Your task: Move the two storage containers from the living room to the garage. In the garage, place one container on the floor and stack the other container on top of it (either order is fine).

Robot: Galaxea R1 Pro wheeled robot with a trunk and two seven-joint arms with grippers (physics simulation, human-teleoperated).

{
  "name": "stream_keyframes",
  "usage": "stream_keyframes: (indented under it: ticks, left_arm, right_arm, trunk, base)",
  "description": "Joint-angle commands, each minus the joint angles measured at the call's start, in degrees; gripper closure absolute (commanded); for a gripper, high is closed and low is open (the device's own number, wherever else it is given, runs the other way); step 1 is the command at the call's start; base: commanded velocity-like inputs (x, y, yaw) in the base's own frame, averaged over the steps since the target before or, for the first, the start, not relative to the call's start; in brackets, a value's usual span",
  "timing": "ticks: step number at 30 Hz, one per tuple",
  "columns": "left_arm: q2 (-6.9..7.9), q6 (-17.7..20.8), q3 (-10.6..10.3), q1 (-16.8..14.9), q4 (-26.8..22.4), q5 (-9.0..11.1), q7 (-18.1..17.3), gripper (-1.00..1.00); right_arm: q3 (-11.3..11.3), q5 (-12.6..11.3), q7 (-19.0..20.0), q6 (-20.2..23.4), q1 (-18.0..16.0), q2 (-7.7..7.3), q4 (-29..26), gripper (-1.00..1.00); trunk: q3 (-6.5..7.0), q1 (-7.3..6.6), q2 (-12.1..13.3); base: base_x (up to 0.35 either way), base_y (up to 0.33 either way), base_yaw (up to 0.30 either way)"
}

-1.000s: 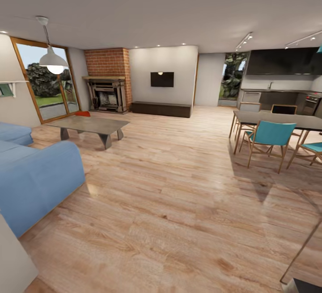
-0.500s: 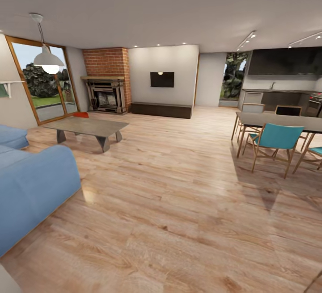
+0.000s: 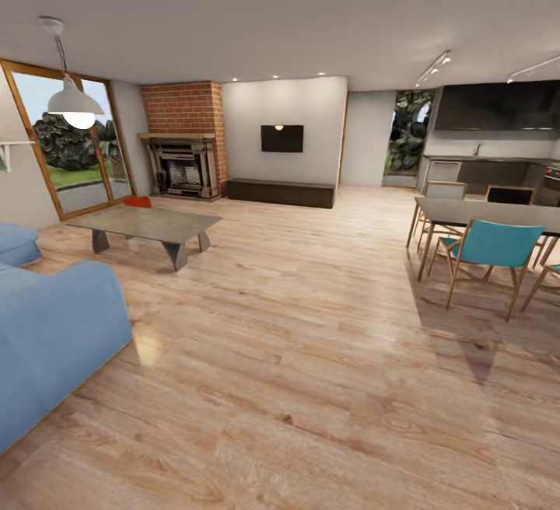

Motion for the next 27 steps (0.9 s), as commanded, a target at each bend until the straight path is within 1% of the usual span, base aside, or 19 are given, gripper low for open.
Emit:
stream_keyframes:
  ticks: [1, 27]
  left_arm:
    - [-0.02, -0.16, -0.49, -0.04, 0.03, 0.42, 0.14, -1.00]
    - [-0.02, -0.15, -0.49, -0.03, 0.03, 0.42, 0.16, -1.00]
  right_arm:
    - [0.46, -0.35, -0.12, -0.31, -0.07, 0.02, 0.17, -1.00]
    - [0.46, -0.35, -0.11, -0.31, -0.09, -0.05, 0.17, -1.00]
  trunk:
    - [-0.06, 0.03, -0.03]
    - [-0.06, 0.03, -0.03]
  base:
    - [0.321, 0.000, 0.000]
    - [0.321, 0.000, 0.000]
